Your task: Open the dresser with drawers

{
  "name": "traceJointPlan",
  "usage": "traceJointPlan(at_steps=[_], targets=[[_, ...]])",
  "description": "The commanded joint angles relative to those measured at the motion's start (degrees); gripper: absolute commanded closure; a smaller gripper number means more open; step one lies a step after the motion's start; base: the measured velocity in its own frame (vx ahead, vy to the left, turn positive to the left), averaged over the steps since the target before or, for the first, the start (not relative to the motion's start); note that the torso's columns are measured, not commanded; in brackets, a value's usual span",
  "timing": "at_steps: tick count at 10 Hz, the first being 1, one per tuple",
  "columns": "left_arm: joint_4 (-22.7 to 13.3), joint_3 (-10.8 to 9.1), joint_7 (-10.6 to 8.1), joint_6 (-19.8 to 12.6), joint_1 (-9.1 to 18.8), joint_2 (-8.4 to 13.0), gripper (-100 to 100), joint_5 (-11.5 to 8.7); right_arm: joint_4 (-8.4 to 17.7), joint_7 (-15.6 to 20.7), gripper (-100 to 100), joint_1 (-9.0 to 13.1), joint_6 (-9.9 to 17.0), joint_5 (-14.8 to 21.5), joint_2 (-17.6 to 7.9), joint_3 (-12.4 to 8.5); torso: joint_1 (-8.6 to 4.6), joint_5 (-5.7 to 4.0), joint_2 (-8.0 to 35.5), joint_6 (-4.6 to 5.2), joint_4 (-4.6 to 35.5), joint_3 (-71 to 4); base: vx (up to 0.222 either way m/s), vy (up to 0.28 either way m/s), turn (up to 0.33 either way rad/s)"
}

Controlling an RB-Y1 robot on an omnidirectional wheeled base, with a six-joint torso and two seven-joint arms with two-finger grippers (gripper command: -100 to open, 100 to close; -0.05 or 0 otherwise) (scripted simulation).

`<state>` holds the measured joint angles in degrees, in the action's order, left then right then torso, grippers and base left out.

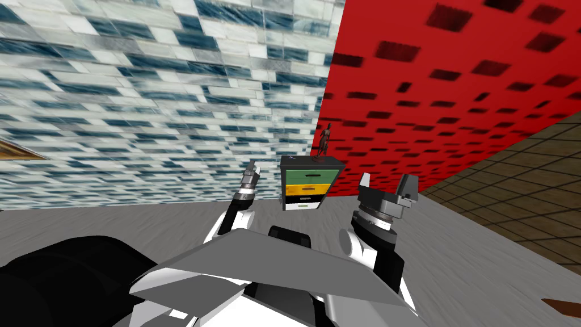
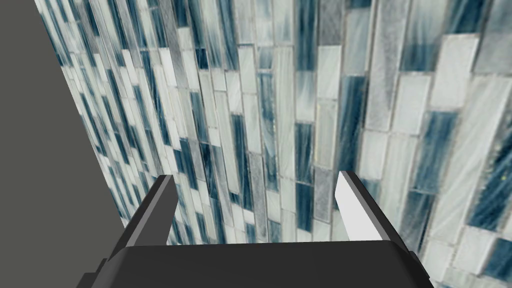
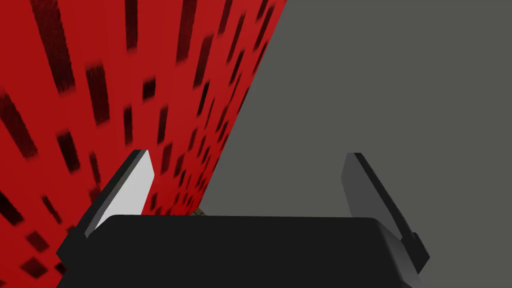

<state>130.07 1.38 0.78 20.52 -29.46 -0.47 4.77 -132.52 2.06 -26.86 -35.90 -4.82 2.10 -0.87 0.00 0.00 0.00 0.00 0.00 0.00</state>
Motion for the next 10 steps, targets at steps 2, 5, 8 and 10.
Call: traceJointPlan(at_steps=[2, 5, 8, 10], targets=[[0.0, 0.0, 0.0, 0.0, 0.0, 0.0, 0, 0.0, 0.0, 0.0, 0, 0.0, 0.0, 0.0, 0.0, 0.0, 0.0, 0.0, 6.0, 0.0, 6.0, -12.0, 0.0, 0.0, 0.0], [0.0, 0.0, 0.0, 0.0, 0.0, 0.0, 0, 0.0, 0.0, 0.0, 0, 0.0, 0.0, 0.0, 0.0, 0.0, 0.0, 0.0, 18.5, 0.0, 18.5, -36.9, 0.0, 0.0, 0.0], [0.0, 0.0, 0.0, 0.0, 0.0, 0.0, 0, 0.0, 0.0, 0.0, 0, 0.0, 0.0, 0.0, 0.0, 0.0, 0.0, 0.0, 31.2, 0.0, 31.1, -62.3, 0.0, 0.0, 0.0], [-0.6, -0.06, 0.02, 0.3, 0.1, 1.8, -100, 0.0, 0.0, 0.0, 0, 0.0, 0.0, 0.0, 0.0, 0.0, 0.0, 0.0, 39.6, 0.0, 39.6, -79.2, 0.007, -0.007, 0.002]])
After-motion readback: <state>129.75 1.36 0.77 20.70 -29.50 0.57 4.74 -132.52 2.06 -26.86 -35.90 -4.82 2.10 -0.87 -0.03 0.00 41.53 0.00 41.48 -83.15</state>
